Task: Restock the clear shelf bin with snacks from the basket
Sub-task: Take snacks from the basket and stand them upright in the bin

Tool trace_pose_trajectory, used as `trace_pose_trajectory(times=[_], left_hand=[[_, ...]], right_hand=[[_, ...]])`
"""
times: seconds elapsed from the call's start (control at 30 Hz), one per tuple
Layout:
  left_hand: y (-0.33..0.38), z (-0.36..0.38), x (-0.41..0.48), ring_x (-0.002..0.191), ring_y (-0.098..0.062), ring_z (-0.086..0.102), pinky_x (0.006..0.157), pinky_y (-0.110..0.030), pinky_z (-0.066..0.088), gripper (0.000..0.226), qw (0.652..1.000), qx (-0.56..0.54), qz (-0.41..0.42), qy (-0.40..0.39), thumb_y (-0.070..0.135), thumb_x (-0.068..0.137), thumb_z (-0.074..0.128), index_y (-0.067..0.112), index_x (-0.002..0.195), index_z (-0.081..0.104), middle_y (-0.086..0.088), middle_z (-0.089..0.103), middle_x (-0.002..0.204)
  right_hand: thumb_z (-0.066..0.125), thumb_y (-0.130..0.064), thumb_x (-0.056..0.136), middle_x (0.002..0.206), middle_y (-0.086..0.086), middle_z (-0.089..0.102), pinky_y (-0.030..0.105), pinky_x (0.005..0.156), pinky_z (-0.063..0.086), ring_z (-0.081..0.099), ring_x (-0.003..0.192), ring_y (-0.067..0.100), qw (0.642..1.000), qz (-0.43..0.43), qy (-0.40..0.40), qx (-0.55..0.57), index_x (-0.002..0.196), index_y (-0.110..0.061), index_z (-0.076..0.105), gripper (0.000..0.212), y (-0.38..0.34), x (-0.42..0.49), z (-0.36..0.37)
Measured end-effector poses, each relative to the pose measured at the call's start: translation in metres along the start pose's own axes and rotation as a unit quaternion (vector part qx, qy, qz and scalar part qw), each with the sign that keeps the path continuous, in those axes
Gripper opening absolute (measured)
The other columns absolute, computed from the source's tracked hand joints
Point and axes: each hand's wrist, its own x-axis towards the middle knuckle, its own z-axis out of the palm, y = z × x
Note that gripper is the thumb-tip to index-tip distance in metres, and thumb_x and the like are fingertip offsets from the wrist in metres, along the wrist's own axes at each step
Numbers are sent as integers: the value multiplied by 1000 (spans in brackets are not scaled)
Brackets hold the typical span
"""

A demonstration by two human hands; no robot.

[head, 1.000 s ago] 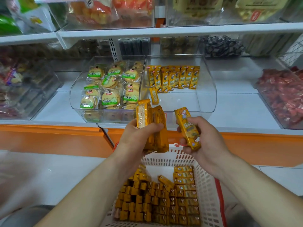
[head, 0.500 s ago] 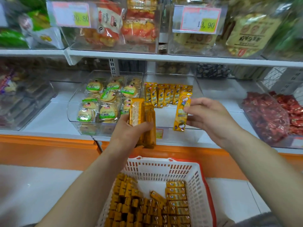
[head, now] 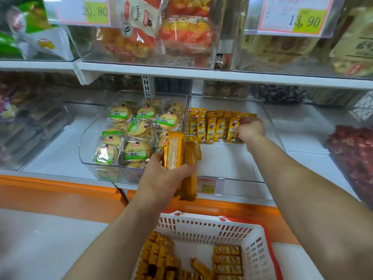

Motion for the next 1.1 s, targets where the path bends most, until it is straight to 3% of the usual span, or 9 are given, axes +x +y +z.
trace_pose_trajectory(times=[0.23, 0.47, 0.57, 0.63, 0.7, 0.77, 0.87, 0.93, 1.1], left_hand=[[-6, -4, 10, 99, -26, 73, 87, -50, 62, 49, 1000, 2, -4, -2, 28, 81, 85, 34, 120, 57, -1, 73, 108], [-8, -5, 9, 98, -26, 73, 86, -48, 63, 52, 1000, 0, -6, -6, 28, 82, 83, 31, 125, 55, -3, 73, 108], [-6, -4, 7, 100, -26, 72, 87, -48, 62, 51, 1000, -10, -9, -13, 30, 81, 84, 31, 123, 56, -4, 72, 110], [-5, -2, 5, 101, -29, 73, 88, -50, 62, 50, 1000, -16, -14, -21, 31, 79, 85, 31, 121, 58, -5, 73, 111], [-4, 0, 1, 99, -30, 74, 86, -51, 62, 52, 999, -22, -18, -34, 33, 73, 89, 32, 117, 60, -6, 74, 110], [-4, 4, -4, 94, -28, 77, 82, -49, 64, 61, 998, -26, -19, -53, 36, 62, 88, 30, 117, 62, -6, 77, 107], [-7, 17, -14, 84, -21, 78, 73, -42, 66, 58, 997, -18, -2, -78, 35, 58, 86, 29, 112, 66, -2, 80, 96], [-10, 26, -21, 86, -22, 78, 75, -42, 65, 57, 995, -9, 7, -95, 34, 59, 86, 27, 113, 68, -2, 80, 95], [-10, 35, -29, 90, -29, 78, 78, -44, 64, 44, 993, -45, -12, -112, 22, 72, 89, 24, 112, 70, -7, 80, 100]], right_hand=[[72, -4, 81, 103, 5, 71, 23, 79, 44, 60, 89, 20, 997, -31, 7, -72, 87, -21, 67, 19, 15, 15, 22], [73, -13, 83, 112, 8, 69, 26, 81, 42, 63, 107, 29, 994, -27, 5, -104, 91, -20, 61, 16, 10, 5, 15], [72, -13, 81, 99, 5, 67, 25, 75, 39, 64, 102, 28, 993, -42, 9, -109, 82, -19, 60, 13, -2, -16, -1], [70, -13, 81, 97, 2, 66, 27, 75, 43, 64, 98, 24, 994, -67, -1, -81, 90, -20, 61, 14, -14, -41, -15], [69, -13, 84, 96, 3, 68, 31, 78, 50, 66, 92, 20, 993, -85, -77, -15, 97, -20, 63, 16, -24, -79, -33], [66, -16, 90, 90, 3, 71, 29, 68, 53, 69, 82, 17, 974, -87, -208, 29, 94, -22, 68, 8, -27, -123, -53], [64, -26, 95, 89, 4, 75, 28, 56, 55, 73, 74, 21, 930, -11, -356, 87, 100, -30, 73, 11, -23, -180, -76], [65, -33, 95, 85, 4, 74, 31, 53, 55, 72, 70, 21, 919, 9, -386, 79, 99, -36, 73, 10, -19, -198, -81], [67, -32, 94, 85, 3, 71, 30, 53, 54, 70, 70, 19, 931, -28, -357, 66, 92, -26, 74, 10, -21, -192, -94]])
